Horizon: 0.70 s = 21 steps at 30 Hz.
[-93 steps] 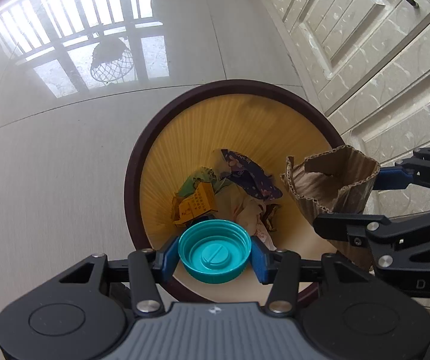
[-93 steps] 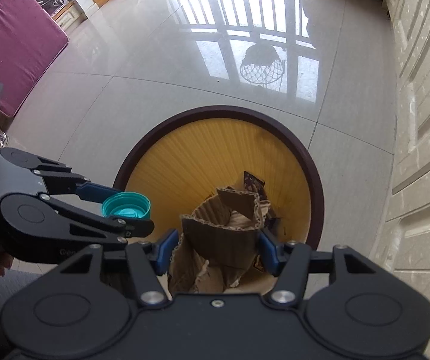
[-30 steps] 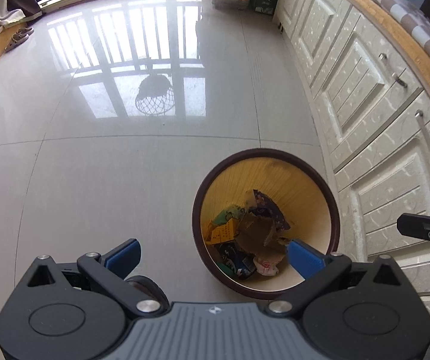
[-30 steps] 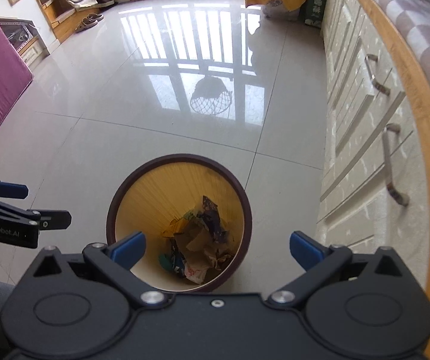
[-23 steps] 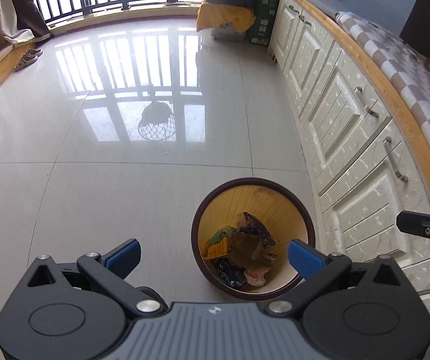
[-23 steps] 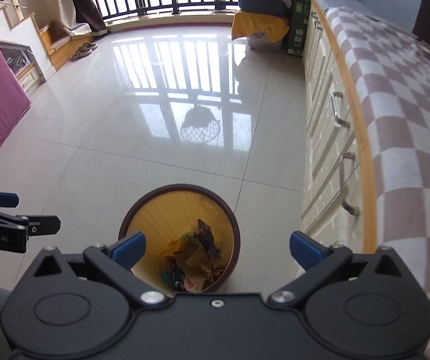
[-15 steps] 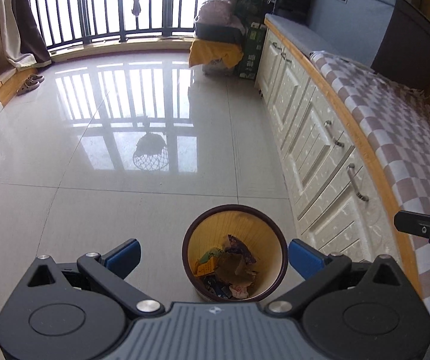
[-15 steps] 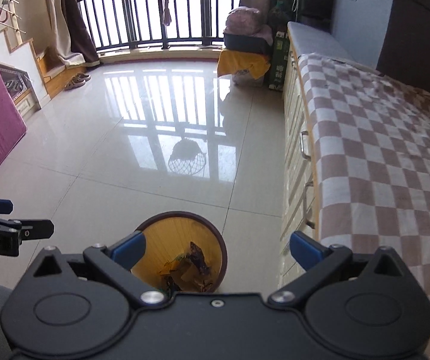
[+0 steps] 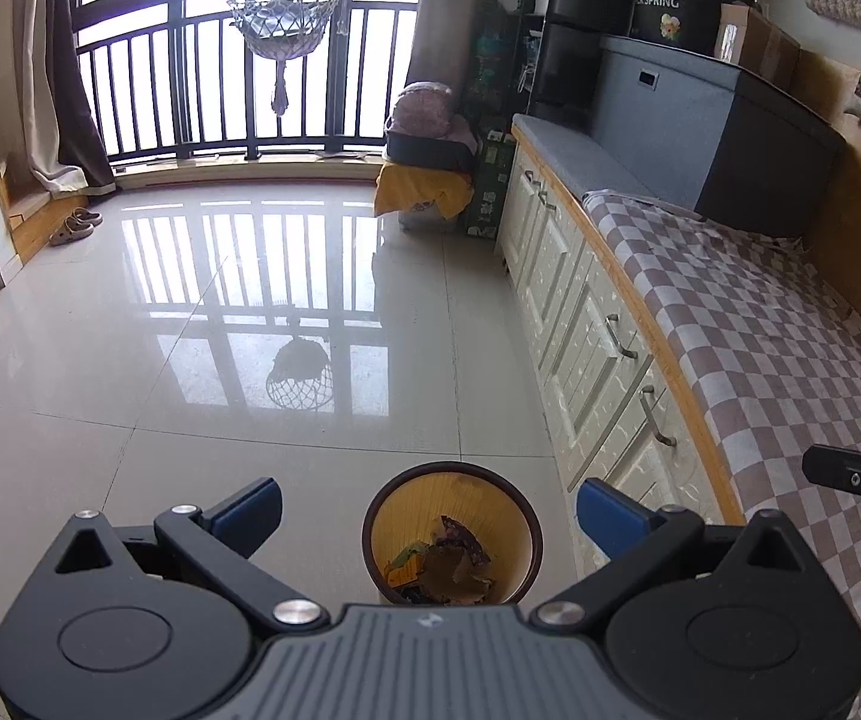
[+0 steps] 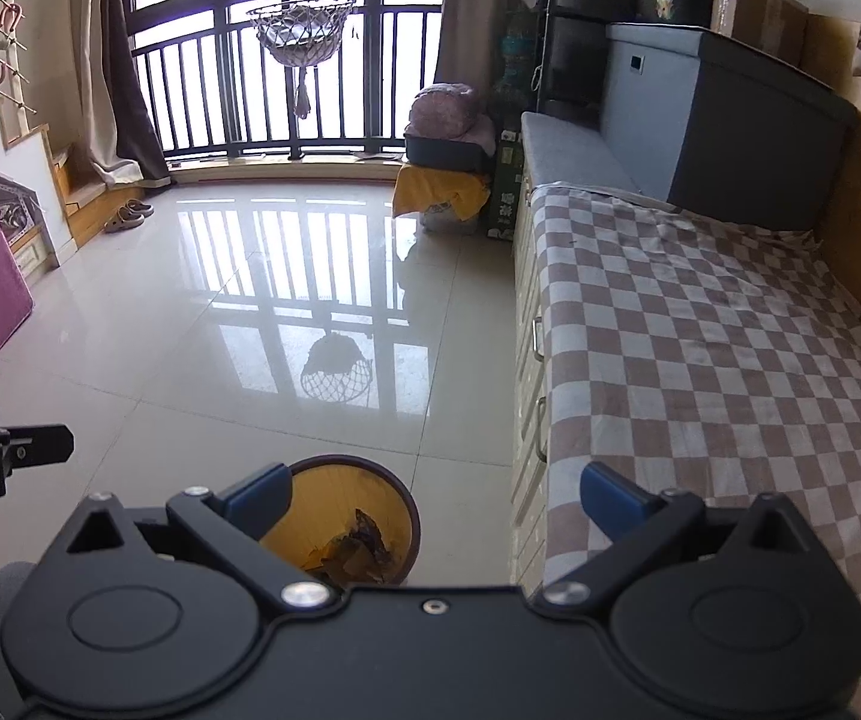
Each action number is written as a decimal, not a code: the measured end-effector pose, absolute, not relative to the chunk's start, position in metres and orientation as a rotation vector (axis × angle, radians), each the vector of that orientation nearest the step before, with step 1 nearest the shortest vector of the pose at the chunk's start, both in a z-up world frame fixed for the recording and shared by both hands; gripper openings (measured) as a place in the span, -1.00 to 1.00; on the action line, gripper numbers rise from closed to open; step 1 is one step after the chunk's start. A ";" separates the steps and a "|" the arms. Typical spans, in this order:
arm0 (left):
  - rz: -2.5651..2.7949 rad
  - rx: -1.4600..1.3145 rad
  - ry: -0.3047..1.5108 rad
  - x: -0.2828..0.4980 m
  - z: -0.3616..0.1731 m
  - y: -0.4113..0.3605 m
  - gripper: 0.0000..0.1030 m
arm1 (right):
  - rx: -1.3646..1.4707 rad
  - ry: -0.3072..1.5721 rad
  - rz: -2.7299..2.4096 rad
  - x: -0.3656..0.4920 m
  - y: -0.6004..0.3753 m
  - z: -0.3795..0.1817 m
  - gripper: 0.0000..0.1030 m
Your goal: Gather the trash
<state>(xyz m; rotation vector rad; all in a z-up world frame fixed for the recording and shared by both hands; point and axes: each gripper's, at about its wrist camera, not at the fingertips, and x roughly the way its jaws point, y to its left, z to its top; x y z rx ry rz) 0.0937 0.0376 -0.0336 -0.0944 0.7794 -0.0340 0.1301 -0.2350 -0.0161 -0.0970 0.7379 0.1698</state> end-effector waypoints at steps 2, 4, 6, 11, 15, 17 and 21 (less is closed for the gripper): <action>-0.037 -0.090 0.767 0.087 -0.029 0.037 1.00 | -0.098 0.733 0.161 0.121 -0.235 -0.012 1.00; -0.041 -0.090 0.755 0.079 -0.026 0.037 1.00 | -0.106 0.728 0.159 0.112 -0.234 -0.009 1.00; -0.043 -0.096 0.744 0.072 -0.024 0.038 1.00 | -0.108 0.725 0.156 0.101 -0.231 -0.006 1.00; -0.038 -0.106 0.727 0.056 -0.023 0.039 1.00 | -0.114 0.730 0.156 0.081 -0.226 -0.006 1.00; -0.049 -0.108 0.723 0.044 -0.023 0.040 1.00 | -0.112 0.735 0.155 0.069 -0.222 -0.008 1.00; -0.052 -0.105 0.721 0.040 -0.023 0.040 1.00 | -0.113 0.736 0.158 0.063 -0.219 -0.009 1.00; -0.058 -0.107 0.720 0.033 -0.024 0.041 1.00 | -0.129 0.727 0.153 0.056 -0.216 -0.008 1.00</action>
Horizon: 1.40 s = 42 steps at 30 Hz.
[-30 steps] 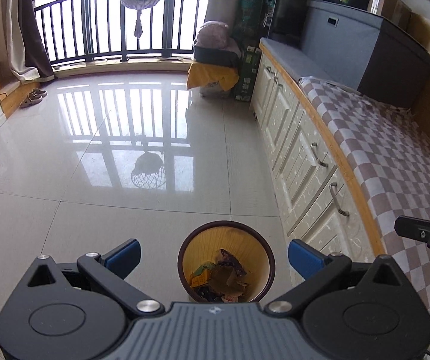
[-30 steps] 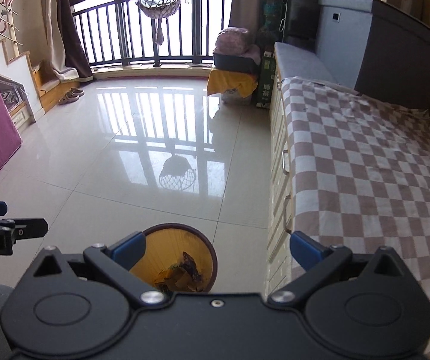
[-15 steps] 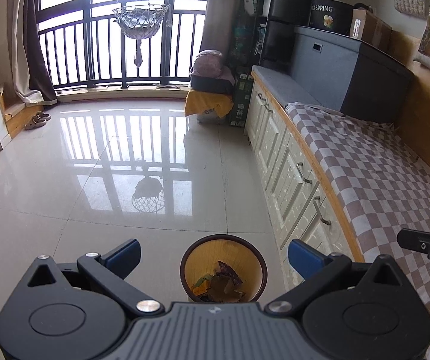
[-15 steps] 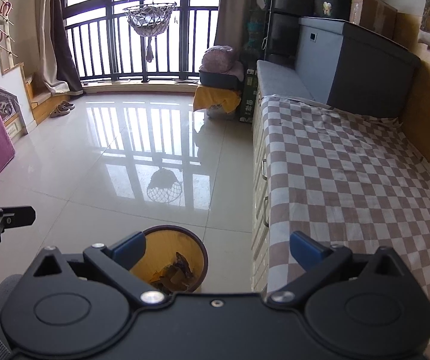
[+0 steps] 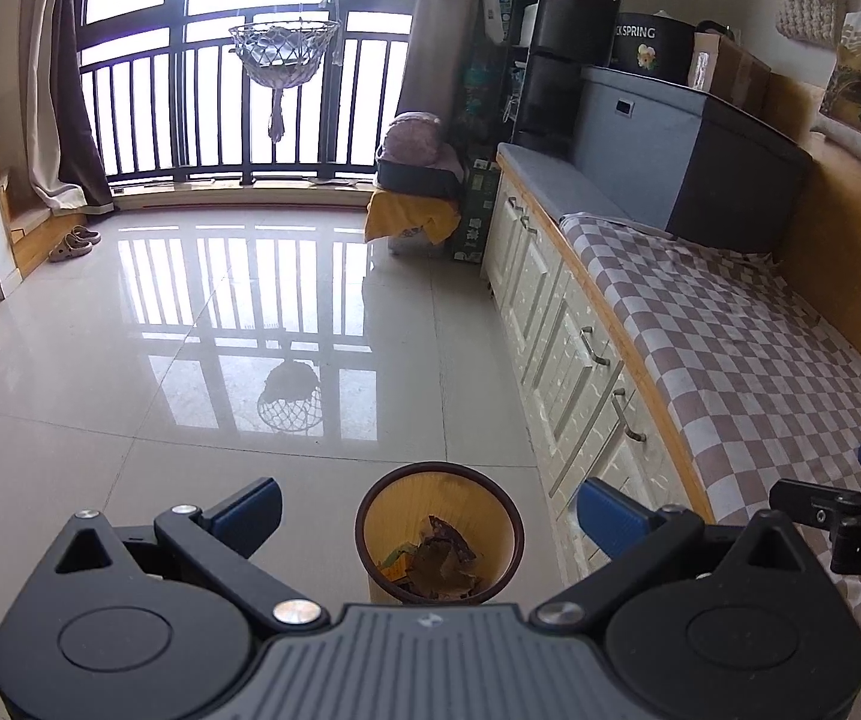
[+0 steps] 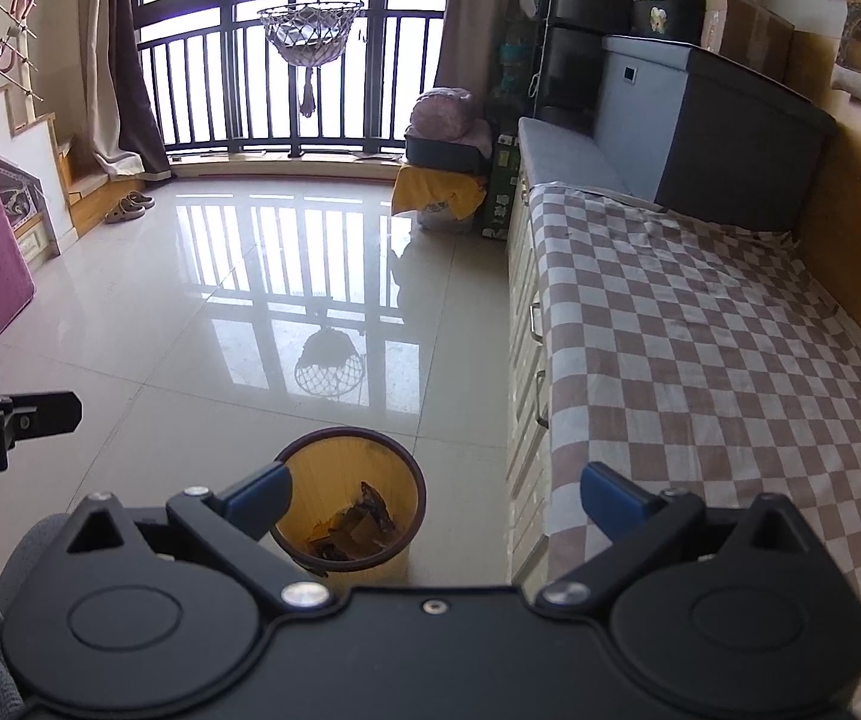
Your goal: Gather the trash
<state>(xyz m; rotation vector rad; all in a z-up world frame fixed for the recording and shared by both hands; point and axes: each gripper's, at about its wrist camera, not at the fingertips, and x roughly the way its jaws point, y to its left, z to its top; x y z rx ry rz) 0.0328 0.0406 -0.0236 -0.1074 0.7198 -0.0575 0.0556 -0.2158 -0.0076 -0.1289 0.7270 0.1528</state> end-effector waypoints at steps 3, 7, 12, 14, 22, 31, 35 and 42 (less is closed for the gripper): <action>-0.059 -0.105 0.722 0.031 -0.023 0.042 1.00 | -0.131 0.717 0.148 0.051 -0.214 -0.005 1.00; -0.058 -0.099 0.715 0.027 -0.022 0.041 1.00 | -0.130 0.710 0.145 0.044 -0.214 -0.004 1.00; -0.064 -0.096 0.707 0.022 -0.020 0.040 1.00 | -0.139 0.709 0.142 0.037 -0.212 -0.006 1.00; -0.064 -0.090 0.707 0.019 -0.020 0.040 1.00 | -0.137 0.708 0.143 0.037 -0.212 -0.006 1.00; -0.059 -0.052 0.719 0.017 -0.022 0.035 1.00 | -0.128 0.701 0.135 0.030 -0.211 -0.005 1.00; -0.055 -0.024 0.729 0.014 -0.025 0.033 1.00 | -0.122 0.702 0.132 0.030 -0.213 -0.004 1.00; -0.055 -0.023 0.730 0.013 -0.025 0.033 1.00 | -0.120 0.705 0.132 0.031 -0.214 -0.003 1.00; -0.053 -0.026 0.730 0.013 -0.026 0.034 1.00 | -0.119 0.704 0.132 0.031 -0.215 -0.004 1.00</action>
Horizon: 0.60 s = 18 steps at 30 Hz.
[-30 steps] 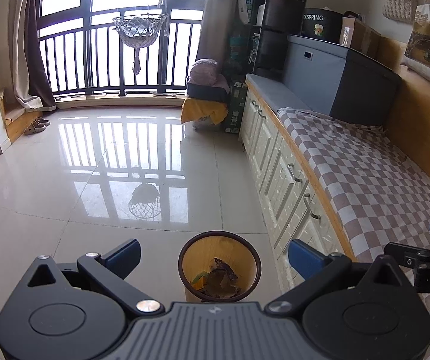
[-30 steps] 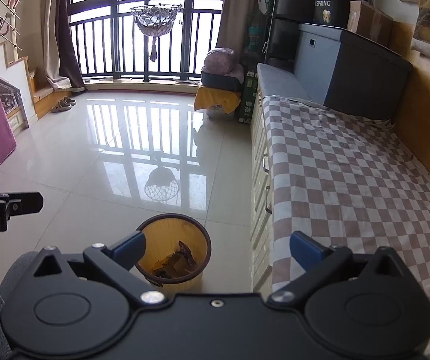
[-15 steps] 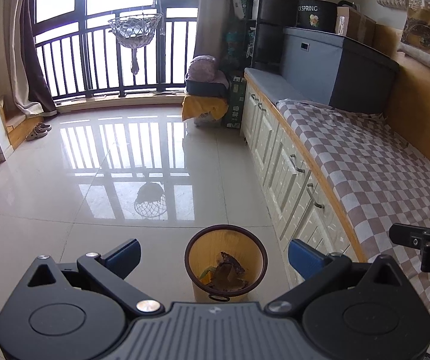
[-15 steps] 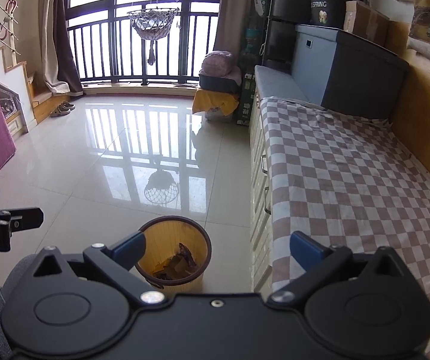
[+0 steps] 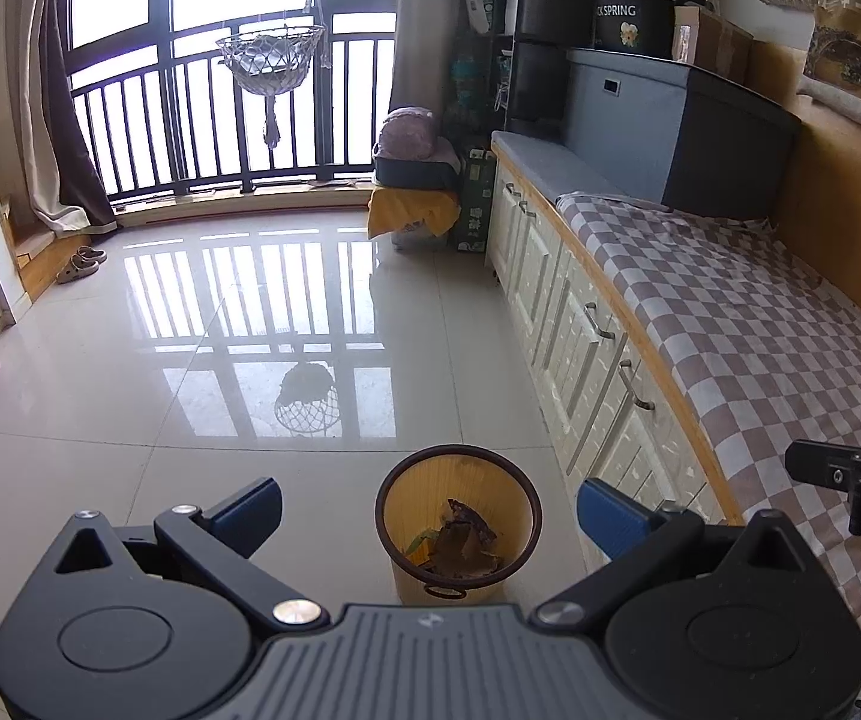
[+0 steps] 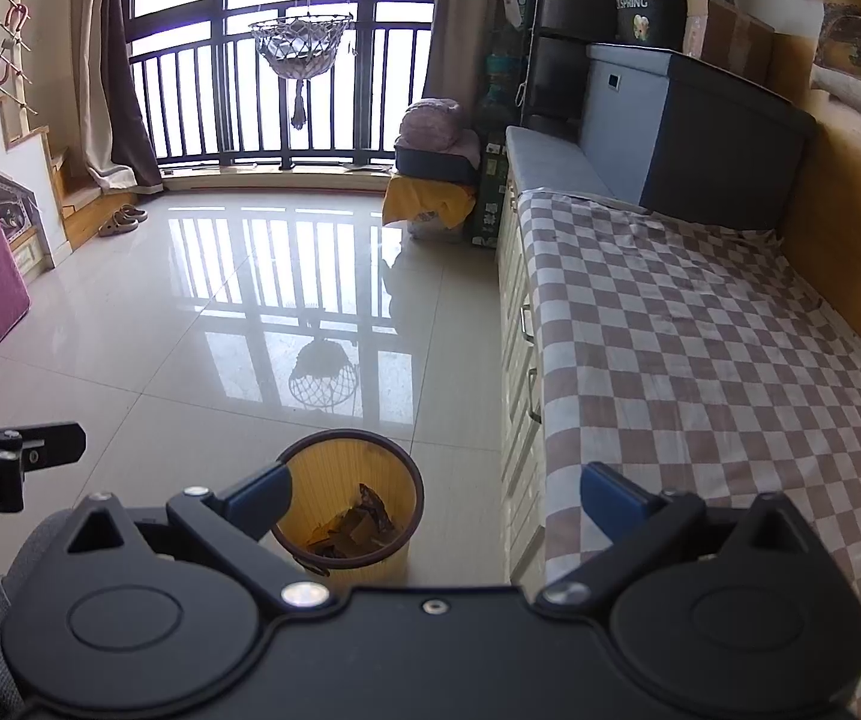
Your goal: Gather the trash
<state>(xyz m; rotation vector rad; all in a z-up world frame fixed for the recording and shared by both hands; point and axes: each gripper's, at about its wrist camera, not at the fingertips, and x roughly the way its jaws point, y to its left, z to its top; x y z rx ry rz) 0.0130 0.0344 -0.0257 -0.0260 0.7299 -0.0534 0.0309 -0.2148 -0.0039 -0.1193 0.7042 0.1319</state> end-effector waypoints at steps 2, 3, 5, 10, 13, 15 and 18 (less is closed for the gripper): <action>-0.053 -0.025 0.730 0.013 -0.026 0.034 1.00 | -0.119 0.704 0.132 0.031 -0.215 -0.004 1.00; -0.052 -0.025 0.730 0.013 -0.026 0.034 1.00 | -0.120 0.704 0.132 0.031 -0.215 -0.004 1.00; -0.052 -0.025 0.729 0.013 -0.025 0.034 1.00 | -0.119 0.704 0.133 0.031 -0.215 -0.004 1.00; -0.052 -0.024 0.729 0.013 -0.025 0.034 1.00 | -0.120 0.705 0.132 0.031 -0.215 -0.004 1.00; -0.052 -0.024 0.729 0.013 -0.025 0.034 1.00 | -0.120 0.705 0.133 0.031 -0.215 -0.004 1.00; -0.050 -0.024 0.730 0.013 -0.026 0.034 1.00 | -0.120 0.705 0.132 0.031 -0.216 -0.004 1.00; -0.048 -0.025 0.731 0.012 -0.027 0.033 1.00 | -0.119 0.705 0.132 0.031 -0.216 -0.004 1.00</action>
